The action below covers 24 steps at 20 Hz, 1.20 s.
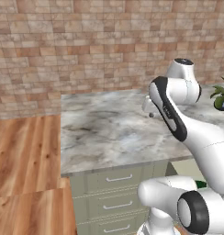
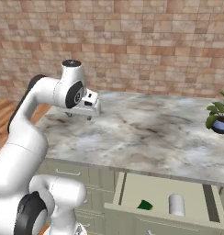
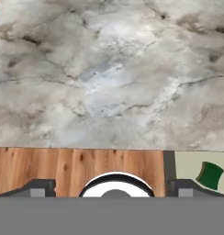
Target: Restock the sink supplies by placing the sponge and soap dispenser on the counter and next to the sink. Make sure the soap dispenser is upright.
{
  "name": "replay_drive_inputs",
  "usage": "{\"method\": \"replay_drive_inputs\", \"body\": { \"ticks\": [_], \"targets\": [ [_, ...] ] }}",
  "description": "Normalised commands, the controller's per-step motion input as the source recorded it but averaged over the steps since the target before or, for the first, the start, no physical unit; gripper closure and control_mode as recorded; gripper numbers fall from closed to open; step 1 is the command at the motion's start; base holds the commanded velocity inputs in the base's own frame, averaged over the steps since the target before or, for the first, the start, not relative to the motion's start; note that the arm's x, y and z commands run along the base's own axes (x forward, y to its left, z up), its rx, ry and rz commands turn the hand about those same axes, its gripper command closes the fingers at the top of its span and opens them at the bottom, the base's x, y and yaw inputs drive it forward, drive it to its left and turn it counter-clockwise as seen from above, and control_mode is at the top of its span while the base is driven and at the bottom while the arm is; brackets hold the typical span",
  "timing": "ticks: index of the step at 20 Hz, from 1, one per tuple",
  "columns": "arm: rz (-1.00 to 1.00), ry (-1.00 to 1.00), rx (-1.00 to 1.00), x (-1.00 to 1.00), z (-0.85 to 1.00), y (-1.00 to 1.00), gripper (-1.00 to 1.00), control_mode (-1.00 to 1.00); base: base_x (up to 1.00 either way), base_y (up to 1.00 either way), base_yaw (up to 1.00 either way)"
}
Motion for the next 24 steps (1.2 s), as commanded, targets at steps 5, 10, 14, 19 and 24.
{"method": "replay_drive_inputs", "body": {
  "ticks": [5, 10, 14, 19, 24],
  "targets": [
    [-0.09, 0.11, 0.19, -0.37, -1.0, -1.0, -1.0, -1.0, 0.0, 0.0, 0.0],
    [-0.1, 0.13, 0.11, -0.11, -1.0, -0.98, -1.0, -1.0, 0.0, 0.0, 0.0],
    [-0.05, 0.06, 0.01, -0.02, -0.88, -0.81, -1.0, -1.0, 0.0, 0.0, 0.0],
    [-0.09, 0.0, 0.04, -0.06, -0.43, -0.71, -1.0, -1.0, 0.0, 0.0, 0.0],
    [-0.11, 0.0, 0.06, -0.23, -0.61, -0.63, -1.0, -1.0, 0.0, 0.0, 0.0]
  ]
}}
